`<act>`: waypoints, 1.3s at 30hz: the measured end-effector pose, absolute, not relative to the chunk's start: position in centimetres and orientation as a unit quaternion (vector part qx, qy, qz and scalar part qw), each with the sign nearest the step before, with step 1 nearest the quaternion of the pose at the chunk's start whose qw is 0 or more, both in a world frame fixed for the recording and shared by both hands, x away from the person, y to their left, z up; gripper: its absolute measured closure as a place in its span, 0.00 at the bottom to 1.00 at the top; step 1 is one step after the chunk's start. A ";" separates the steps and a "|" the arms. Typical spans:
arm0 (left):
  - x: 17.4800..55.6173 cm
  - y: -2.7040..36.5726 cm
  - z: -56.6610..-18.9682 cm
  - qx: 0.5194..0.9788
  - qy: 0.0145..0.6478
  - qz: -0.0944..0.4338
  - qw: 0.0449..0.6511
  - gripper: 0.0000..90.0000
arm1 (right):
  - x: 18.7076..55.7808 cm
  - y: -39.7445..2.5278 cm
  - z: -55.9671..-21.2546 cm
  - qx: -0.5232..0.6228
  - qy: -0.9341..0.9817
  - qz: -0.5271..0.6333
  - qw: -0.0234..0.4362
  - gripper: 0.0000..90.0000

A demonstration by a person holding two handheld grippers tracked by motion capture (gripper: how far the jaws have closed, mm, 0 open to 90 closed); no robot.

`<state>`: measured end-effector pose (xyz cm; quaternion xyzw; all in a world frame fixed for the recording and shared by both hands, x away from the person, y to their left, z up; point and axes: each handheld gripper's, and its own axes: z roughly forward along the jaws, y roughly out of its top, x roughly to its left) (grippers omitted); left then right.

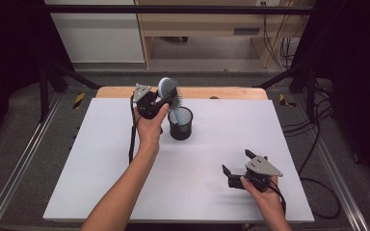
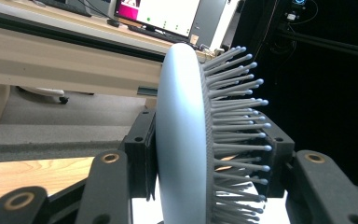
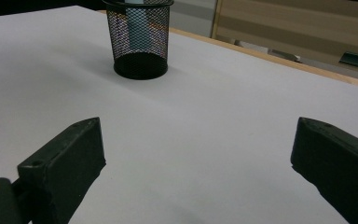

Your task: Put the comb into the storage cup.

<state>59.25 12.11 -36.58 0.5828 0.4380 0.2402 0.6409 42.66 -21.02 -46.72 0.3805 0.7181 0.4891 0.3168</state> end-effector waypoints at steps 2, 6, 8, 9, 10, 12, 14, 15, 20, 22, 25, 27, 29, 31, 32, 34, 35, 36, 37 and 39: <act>59.3 12.1 -36.7 0.584 0.438 0.240 0.640 0.56 | 42.7 -20.9 -46.7 0.380 0.719 0.489 0.316 0.03; 59.3 12.0 -36.8 0.589 0.436 0.239 0.637 0.56 | 42.6 -21.0 -46.7 0.379 0.719 0.488 0.317 0.03; 59.4 12.0 -36.8 0.588 0.437 0.239 0.637 0.55 | 42.6 -21.0 -46.7 0.380 0.718 0.489 0.317 0.03; 59.4 12.0 -36.9 0.588 0.437 0.239 0.637 0.56 | 42.6 -21.0 -46.7 0.380 0.719 0.489 0.317 0.03; 59.4 11.9 -36.9 0.588 0.437 0.239 0.637 0.56 | 42.6 -21.0 -46.7 0.380 0.719 0.489 0.317 0.03; 59.4 11.9 -36.9 0.589 0.436 0.239 0.637 0.55 | 42.6 -21.0 -46.7 0.379 0.719 0.489 0.317 0.03; 59.4 11.9 -37.0 0.588 0.438 0.238 0.637 0.55 | 42.6 -21.0 -46.7 0.381 0.717 0.490 0.316 0.03; 59.4 11.9 -37.1 0.587 0.439 0.238 0.637 0.55 | 42.6 -21.0 -46.7 0.381 0.717 0.490 0.316 0.03; 59.6 12.0 -37.3 0.586 0.442 0.238 0.636 0.55 | 42.6 -21.0 -46.7 0.381 0.717 0.490 0.316 0.03; 59.6 12.0 -37.4 0.586 0.445 0.237 0.635 0.55 | 42.6 -21.0 -46.7 0.381 0.717 0.490 0.317 0.03; 59.6 11.9 -37.5 0.582 0.447 0.239 0.635 0.55 | 42.6 -21.0 -46.7 0.381 0.718 0.490 0.316 0.03; 59.6 11.9 -37.5 0.582 0.448 0.239 0.635 0.55 | 42.6 -21.0 -46.7 0.381 0.718 0.490 0.316 0.03; 59.7 11.9 -37.6 0.582 0.448 0.239 0.635 0.55 | 42.6 -21.0 -46.7 0.381 0.718 0.490 0.315 0.03; 59.7 11.9 -37.7 0.583 0.448 0.238 0.635 0.55 | 42.6 -21.0 -46.7 0.381 0.718 0.490 0.315 0.03; 59.7 11.9 -37.7 0.583 0.449 0.237 0.635 0.55 | 42.6 -21.0 -46.7 0.381 0.718 0.489 0.315 0.03; 59.7 11.9 -37.8 0.583 0.449 0.237 0.635 0.55 | 42.6 -21.0 -46.7 0.381 0.718 0.490 0.315 0.03; 59.8 11.9 -37.8 0.583 0.449 0.238 0.634 0.55 | 42.6 -21.0 -46.7 0.381 0.718 0.490 0.315 0.03; 59.8 11.9 -37.8 0.582 0.450 0.237 0.634 0.55 | 42.6 -21.0 -46.7 0.382 0.718 0.490 0.315 0.03; 59.8 11.9 -37.8 0.582 0.450 0.237 0.634 0.55 | 42.6 -21.0 -46.7 0.382 0.718 0.490 0.315 0.03; 59.8 11.9 -37.9 0.581 0.451 0.238 0.635 0.55 | 42.6 -21.0 -46.7 0.382 0.718 0.489 0.315 0.03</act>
